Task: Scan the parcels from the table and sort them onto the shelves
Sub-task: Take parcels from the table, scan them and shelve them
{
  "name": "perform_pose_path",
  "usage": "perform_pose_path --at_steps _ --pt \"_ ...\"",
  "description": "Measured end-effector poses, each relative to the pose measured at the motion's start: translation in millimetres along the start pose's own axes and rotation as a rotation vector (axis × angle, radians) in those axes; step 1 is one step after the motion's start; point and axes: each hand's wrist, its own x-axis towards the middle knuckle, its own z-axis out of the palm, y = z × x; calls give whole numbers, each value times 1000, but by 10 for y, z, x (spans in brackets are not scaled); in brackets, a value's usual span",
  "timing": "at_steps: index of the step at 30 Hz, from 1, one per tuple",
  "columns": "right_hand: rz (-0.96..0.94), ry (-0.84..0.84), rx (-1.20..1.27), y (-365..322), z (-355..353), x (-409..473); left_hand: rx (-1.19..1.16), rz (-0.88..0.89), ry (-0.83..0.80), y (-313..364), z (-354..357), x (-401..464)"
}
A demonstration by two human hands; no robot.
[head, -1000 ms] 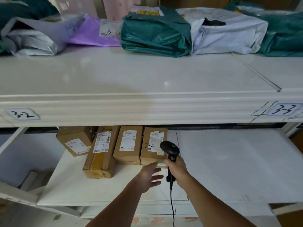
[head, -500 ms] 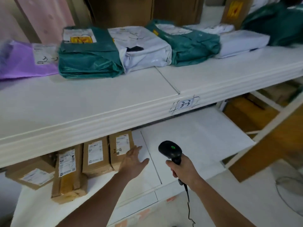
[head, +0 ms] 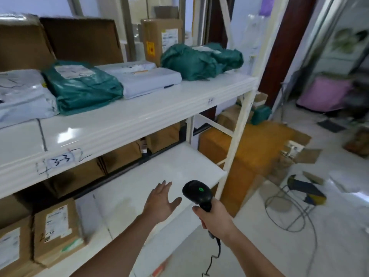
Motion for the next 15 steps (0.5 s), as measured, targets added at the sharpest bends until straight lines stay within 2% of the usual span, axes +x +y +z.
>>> perform_pose_path --at_steps 9,15 --pt "29 191 -50 364 -1522 39 5 111 -109 1726 755 743" --pt "103 334 -1 662 -2312 272 12 245 -193 2497 1227 1401"
